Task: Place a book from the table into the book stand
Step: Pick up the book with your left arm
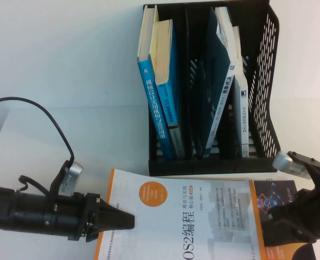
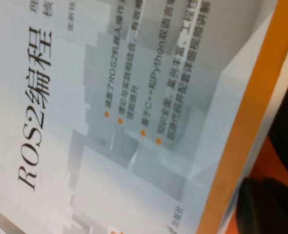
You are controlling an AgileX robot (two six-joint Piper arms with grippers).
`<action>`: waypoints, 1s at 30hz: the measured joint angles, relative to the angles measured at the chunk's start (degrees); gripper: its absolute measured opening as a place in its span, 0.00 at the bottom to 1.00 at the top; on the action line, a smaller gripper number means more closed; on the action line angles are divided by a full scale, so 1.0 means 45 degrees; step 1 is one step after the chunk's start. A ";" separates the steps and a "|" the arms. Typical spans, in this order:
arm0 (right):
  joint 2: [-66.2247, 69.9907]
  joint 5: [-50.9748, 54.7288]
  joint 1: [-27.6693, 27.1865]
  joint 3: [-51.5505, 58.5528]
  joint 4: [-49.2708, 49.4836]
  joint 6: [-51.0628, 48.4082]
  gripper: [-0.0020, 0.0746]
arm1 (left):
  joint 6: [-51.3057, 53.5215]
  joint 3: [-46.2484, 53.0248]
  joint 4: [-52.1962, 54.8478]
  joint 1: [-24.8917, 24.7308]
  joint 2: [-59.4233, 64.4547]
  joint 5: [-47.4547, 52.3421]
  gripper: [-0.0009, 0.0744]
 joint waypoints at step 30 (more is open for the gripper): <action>-0.1039 -0.0537 0.0101 0.0076 -0.2141 0.2537 0.02 | -0.9476 -0.0533 0.5524 -0.0056 -0.8233 -0.3705 0.15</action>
